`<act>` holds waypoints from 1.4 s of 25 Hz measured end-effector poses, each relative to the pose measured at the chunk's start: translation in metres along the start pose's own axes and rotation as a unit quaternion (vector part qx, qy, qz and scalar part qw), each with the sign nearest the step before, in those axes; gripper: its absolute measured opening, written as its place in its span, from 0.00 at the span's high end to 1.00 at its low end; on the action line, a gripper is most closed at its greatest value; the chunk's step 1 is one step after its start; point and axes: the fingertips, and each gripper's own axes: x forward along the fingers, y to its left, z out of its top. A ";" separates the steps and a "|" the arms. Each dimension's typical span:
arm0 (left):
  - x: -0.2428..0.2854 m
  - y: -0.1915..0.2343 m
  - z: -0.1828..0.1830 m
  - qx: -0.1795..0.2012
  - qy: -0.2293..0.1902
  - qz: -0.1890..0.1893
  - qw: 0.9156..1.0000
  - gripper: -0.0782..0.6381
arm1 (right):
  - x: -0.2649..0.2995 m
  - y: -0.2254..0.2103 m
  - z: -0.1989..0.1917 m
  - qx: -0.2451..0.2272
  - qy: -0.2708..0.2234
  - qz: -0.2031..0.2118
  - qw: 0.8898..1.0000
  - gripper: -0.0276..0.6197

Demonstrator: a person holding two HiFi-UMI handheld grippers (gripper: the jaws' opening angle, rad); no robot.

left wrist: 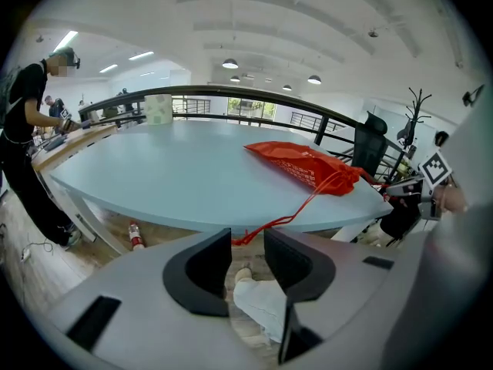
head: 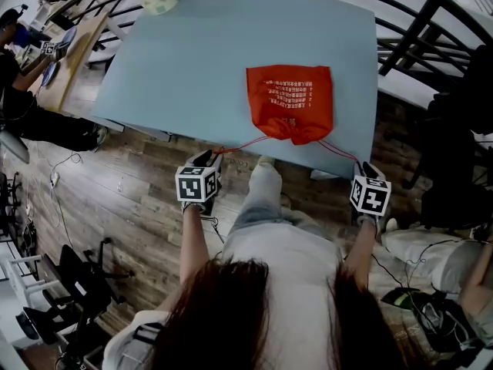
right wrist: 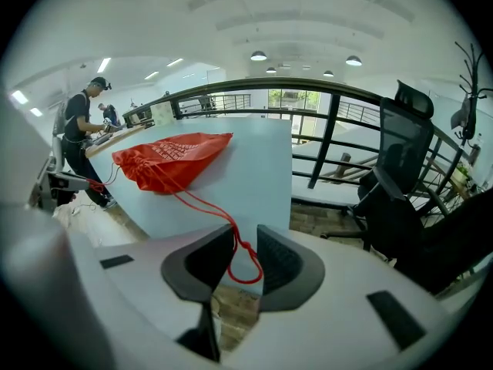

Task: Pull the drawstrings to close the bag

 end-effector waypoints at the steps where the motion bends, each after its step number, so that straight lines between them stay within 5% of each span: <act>1: -0.001 0.000 -0.001 0.000 0.002 0.000 1.000 0.72 | -0.001 0.001 -0.001 0.000 0.002 0.001 1.000 0.82; 22: -0.018 0.007 -0.023 -0.040 -0.008 0.010 0.999 0.70 | -0.013 -0.011 -0.030 0.023 0.012 0.002 1.000 0.82; 35: -0.027 -0.010 -0.014 -0.012 -0.024 -0.011 1.000 0.70 | -0.029 0.012 -0.034 0.003 0.004 0.031 1.000 0.79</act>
